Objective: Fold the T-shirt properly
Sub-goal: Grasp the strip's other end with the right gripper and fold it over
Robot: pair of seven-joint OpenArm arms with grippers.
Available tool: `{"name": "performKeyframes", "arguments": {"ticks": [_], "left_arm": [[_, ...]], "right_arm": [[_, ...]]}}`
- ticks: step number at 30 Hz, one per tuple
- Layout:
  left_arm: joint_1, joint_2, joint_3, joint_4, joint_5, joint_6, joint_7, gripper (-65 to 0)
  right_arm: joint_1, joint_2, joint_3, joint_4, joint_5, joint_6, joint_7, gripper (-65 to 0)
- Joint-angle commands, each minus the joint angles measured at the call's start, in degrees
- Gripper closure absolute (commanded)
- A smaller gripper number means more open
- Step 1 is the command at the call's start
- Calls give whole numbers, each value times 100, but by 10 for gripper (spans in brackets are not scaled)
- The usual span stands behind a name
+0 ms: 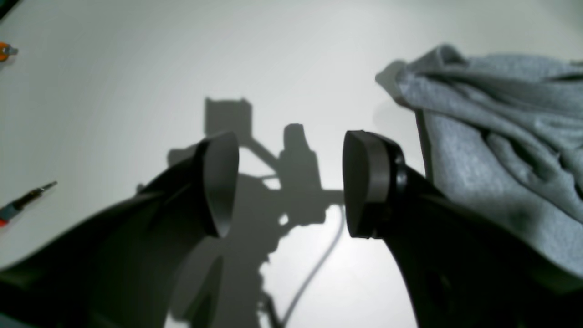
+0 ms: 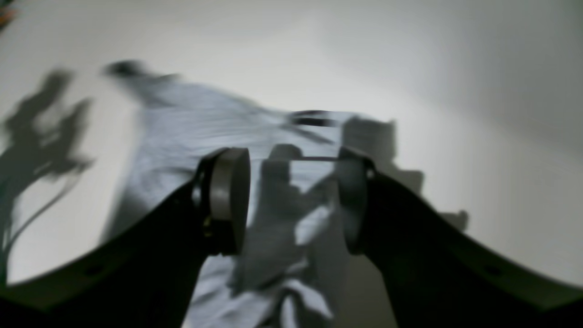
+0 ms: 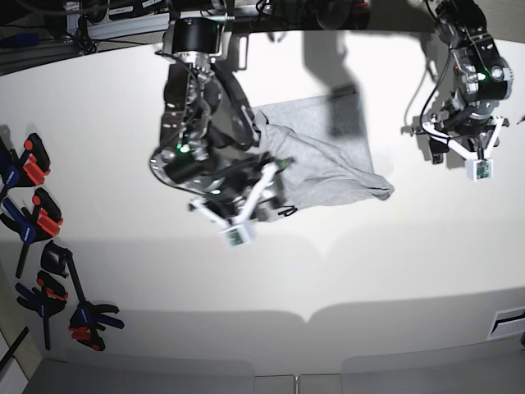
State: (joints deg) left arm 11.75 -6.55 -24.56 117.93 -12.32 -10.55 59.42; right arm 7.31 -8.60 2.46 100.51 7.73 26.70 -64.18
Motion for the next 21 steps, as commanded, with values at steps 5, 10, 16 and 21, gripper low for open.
{"name": "performKeyframes", "arguments": {"ticks": [5, 10, 16, 21], "left_arm": [[-48, -48, -15, 116, -407, 7, -341, -338], [-48, -48, -15, 116, -468, 7, -376, -338], [-48, -48, -15, 116, -468, 7, -376, -338], [-48, -48, -15, 116, -468, 4, -376, -337]], "right_arm": [[103, -40, 334, 98, 120, -26, 98, -290], [76, -40, 348, -140, 122, -59, 216, -290], [76, -40, 348, -575, 184, -57, 203, -290], [81, -40, 341, -603, 232, -61, 175, -92]]}}
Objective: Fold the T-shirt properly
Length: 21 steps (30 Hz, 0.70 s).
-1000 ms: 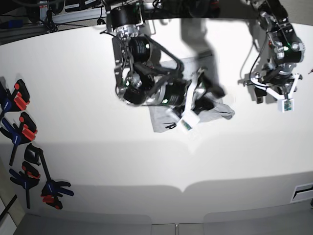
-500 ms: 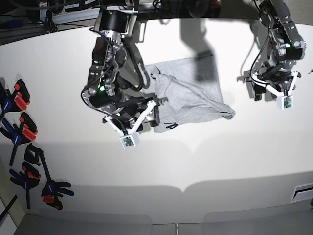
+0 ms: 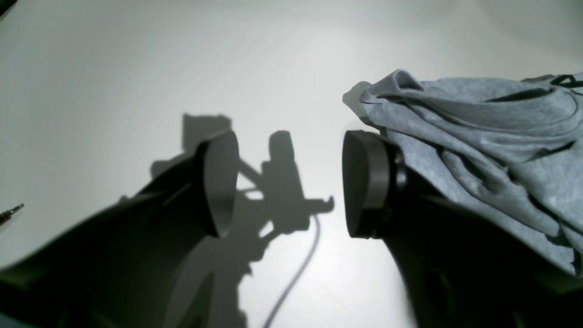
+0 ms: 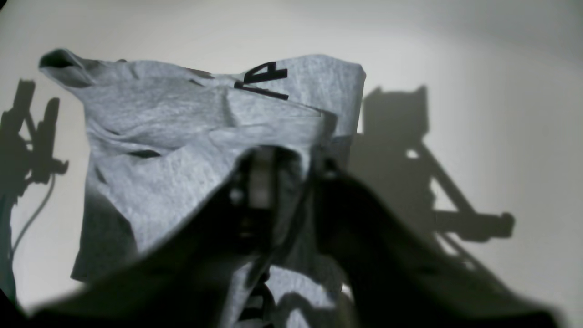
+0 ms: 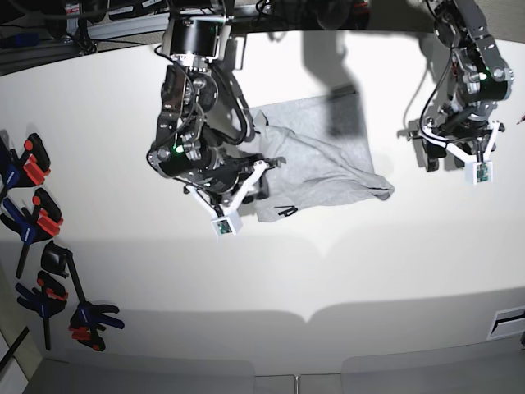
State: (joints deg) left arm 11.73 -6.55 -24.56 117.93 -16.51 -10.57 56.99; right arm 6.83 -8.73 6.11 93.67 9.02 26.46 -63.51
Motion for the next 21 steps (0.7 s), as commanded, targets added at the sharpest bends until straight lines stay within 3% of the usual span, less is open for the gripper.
{"name": "performKeyframes", "arguments": {"ticks": [1, 2, 7, 17, 21], "left_arm": [[-48, -48, -15, 116, -48, 7, -136, -337], [-48, -48, -15, 116, -48, 7, -142, -338], [-48, -48, -15, 116, -48, 9, -184, -338], [-48, -48, -15, 116, -46, 7, -501, -337], [-48, -48, -15, 116, -48, 7, -503, -338]], "right_arm": [[129, -27, -46, 83, 254, -35, 50, -44], [127, -27, -87, 96, 442, -28, -42, 0], [125, -27, -732, 212, 1257, 341, -496, 0], [-422, -27, -2555, 212, 1991, 1158, -1005, 0], [-511, -27, -2946, 212, 1991, 1239, -1008, 0]]}}
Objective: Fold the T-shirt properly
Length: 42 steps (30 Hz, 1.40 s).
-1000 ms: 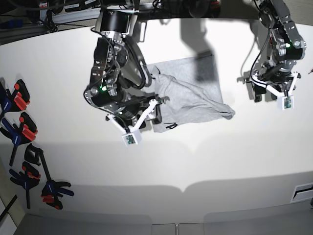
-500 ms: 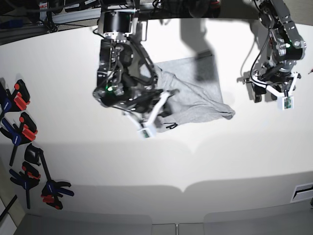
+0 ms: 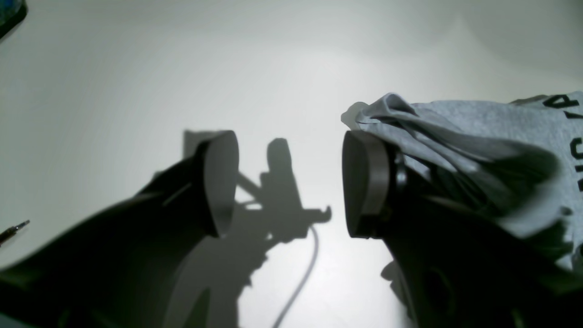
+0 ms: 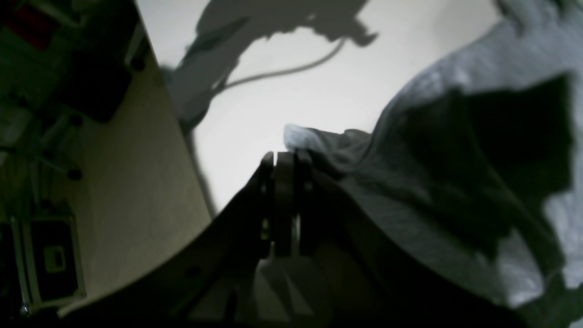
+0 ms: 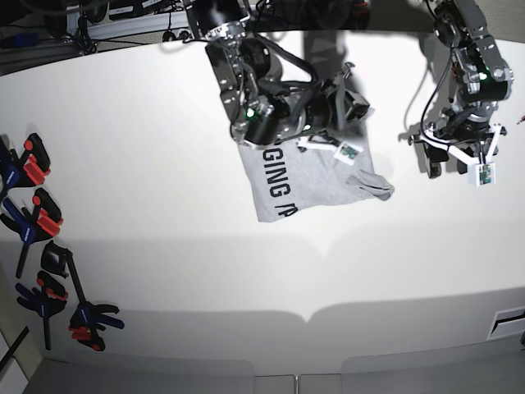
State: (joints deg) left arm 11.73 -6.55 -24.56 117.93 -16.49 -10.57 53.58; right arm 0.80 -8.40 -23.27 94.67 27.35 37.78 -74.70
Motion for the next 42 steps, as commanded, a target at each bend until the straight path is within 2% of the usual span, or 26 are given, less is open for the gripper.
{"name": "performKeyframes", "arguments": {"ticks": [1, 13, 14, 17, 19, 23, 29, 33, 35, 36, 38, 39, 41, 42], "left_arm": [[-48, -48, -15, 116, -48, 7, -162, -338], [-48, -48, -15, 116, -50, 9, -157, -337], [-48, -48, -15, 116, -50, 7, -157, -338], [-48, -48, -15, 116, -50, 7, -157, -337], [-48, -48, -15, 116, -50, 7, -160, -337], [-48, -48, -15, 116, -48, 7, -160, -338], [-46, -50, -15, 116, -50, 7, -133, -338], [-46, -48, -15, 116, -92, 9, -111, -337], [-46, -52, 0, 116, -643, -2, 9, -337], [-46, -50, 52, 116, -1113, -129, 201, -337], [-22, -46, 345, 116, -1923, -769, 597, -337], [9, -46, 584, 116, -2129, -1001, 702, -337], [52, -44, 1097, 116, -2068, -1075, 691, -337], [90, -42, 1327, 116, -1849, -1067, 564, -334]], "right_arm": [[94, -60, -59, 111, 160, 105, 114, 0], [92, -60, -164, 111, 179, 105, -166, 0], [92, -60, -162, 111, 236, 105, -170, -27], [94, -60, -162, 111, 597, 105, -184, -208], [94, -60, -162, 111, 920, 105, -212, -275], [114, -60, -157, 111, 1541, 222, -498, -278], [380, -60, 260, 155, 1425, 222, -431, -277], [623, -60, 1001, 155, 883, 222, 133, -277], [732, -60, 1484, 155, 498, 222, 647, -277], [785, -60, 1729, 153, 249, 222, 1001, -277], [905, -60, 2159, 136, -208, 222, 1648, -276], [1001, -60, 2312, 114, -365, 153, 1733, -275], [1233, -60, 2522, -15, -553, -22, 1731, -275], [1346, -60, 2575, -127, -590, -39, 1731, -275]]}}
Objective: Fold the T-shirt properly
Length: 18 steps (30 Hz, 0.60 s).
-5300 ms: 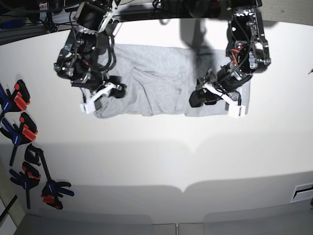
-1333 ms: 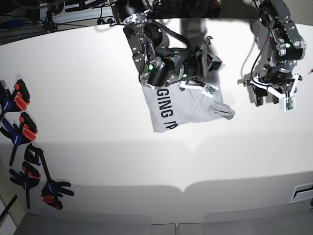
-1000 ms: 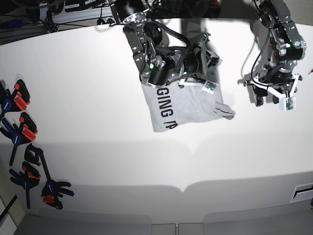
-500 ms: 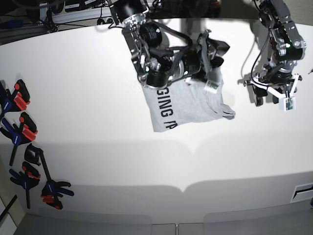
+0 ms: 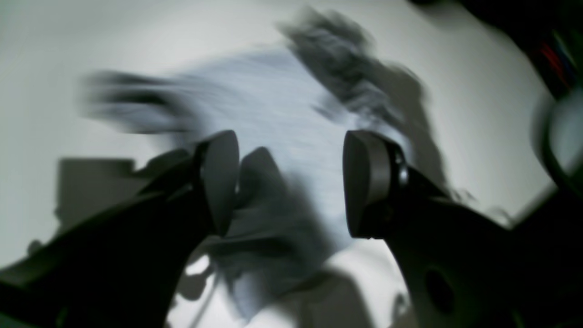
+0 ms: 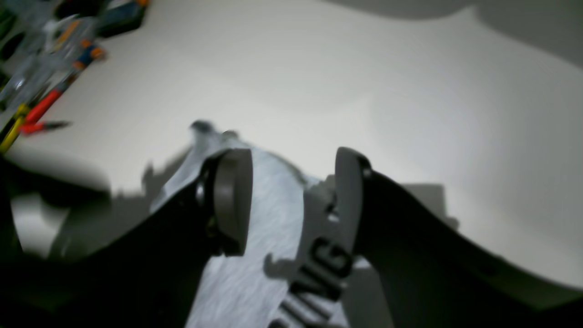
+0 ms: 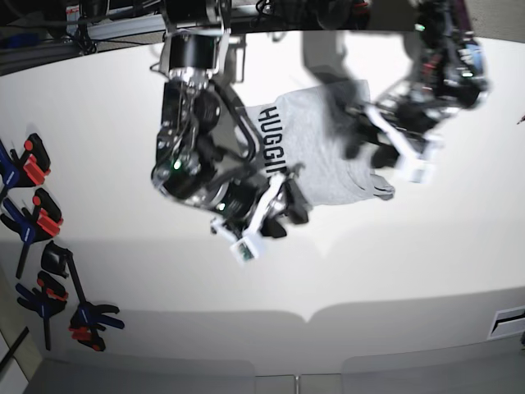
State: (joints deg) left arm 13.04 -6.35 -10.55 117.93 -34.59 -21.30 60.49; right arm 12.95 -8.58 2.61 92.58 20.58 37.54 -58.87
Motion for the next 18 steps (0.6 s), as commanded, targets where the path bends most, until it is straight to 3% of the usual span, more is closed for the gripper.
{"name": "performKeyframes", "arguments": {"ticks": [1, 3, 5, 10, 13, 18], "left_arm": [[31, -33, 127, 116, 258, 116, -422, -330], [216, -22, 492, 114, 953, 634, -1088, -319], [374, -22, 822, 114, 1626, 975, -1279, -319], [673, -24, 1582, 101, 1961, 1064, -1086, -320], [796, -52, 1930, 70, 2162, 1088, -1257, -320], [726, -55, 1963, -461, 3493, 1711, -1711, -320]], "right_arm": [[243, -33, 13, -59, 57, -28, 149, -275], [457, 66, 9, -446, 35, -37, 149, -275], [678, 79, 0, -975, -39, -37, 149, -275], [1062, 81, 0, -2312, -483, -61, 404, -275], [1115, 81, 0, -2625, -522, -96, 426, -275], [1084, 83, 0, -2625, -472, -116, -369, -275]]}}
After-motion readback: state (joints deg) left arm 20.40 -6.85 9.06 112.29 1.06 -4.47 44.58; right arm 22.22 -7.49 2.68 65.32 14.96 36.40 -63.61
